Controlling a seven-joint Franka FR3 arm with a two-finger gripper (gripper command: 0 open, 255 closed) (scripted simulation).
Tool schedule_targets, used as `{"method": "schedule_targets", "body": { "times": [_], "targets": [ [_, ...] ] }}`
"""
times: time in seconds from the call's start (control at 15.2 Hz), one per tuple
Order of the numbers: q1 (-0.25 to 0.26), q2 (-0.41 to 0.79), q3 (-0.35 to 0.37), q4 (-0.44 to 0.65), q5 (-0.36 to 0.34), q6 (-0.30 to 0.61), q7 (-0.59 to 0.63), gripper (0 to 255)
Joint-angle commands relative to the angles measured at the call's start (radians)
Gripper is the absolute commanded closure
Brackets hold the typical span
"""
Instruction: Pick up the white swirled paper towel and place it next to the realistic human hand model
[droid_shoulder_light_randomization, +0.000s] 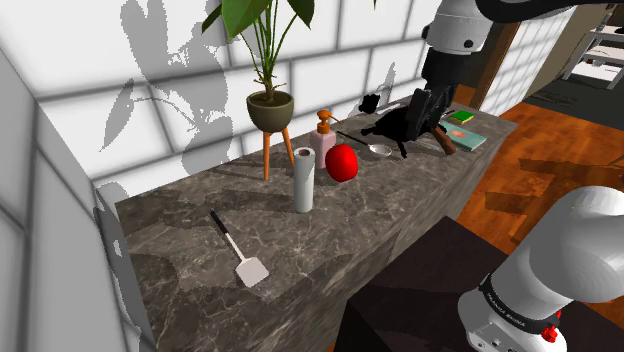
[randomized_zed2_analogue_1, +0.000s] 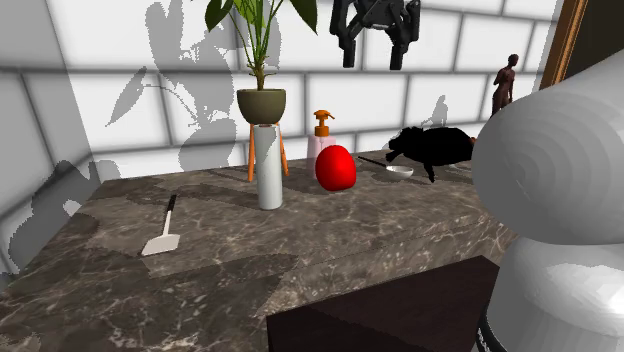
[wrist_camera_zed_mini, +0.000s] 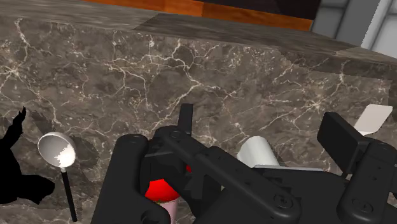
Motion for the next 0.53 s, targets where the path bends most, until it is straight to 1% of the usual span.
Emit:
{"method": "schedule_targets", "body": {
  "times": [0.0,0.46],
  "targets": [
    [0.000,0.000,0.000,0.000,0.000,0.000,0.000,0],
    [0.005,0.247,0.094,0.088,0.022,0.173,0.106,0]
  ]
}}
